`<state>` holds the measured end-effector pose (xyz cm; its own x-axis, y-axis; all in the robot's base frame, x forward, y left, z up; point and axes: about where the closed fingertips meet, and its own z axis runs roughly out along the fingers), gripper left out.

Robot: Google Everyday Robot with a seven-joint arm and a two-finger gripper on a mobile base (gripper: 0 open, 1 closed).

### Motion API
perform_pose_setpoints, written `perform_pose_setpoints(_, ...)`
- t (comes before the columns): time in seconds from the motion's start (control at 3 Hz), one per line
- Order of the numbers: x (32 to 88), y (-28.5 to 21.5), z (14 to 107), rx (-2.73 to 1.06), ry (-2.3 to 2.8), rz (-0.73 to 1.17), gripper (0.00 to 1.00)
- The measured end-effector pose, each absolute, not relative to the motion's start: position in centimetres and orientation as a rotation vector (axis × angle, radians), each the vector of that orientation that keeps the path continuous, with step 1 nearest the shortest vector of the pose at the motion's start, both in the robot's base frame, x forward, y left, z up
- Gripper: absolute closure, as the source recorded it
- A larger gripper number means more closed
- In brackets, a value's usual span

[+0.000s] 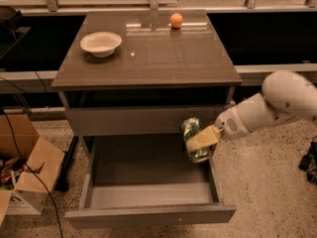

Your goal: Pick green can from middle drawer and place on counter

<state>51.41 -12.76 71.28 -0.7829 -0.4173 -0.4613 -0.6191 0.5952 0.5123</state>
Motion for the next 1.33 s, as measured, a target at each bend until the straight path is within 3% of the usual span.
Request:
perform_pose_setpoints(0.67, 50.2, -18.5, 92.4, -1.049, 2.194, 0.648, 1.0)
perform_pose_setpoints(1.0, 53.9, -20.9, 99.6, -0.988, 2.164, 0.548, 1.0)
perform_pose_setpoints(1.33, 54.3, -20.4, 98.6, -0.989, 2.187, 0.548, 1.0)
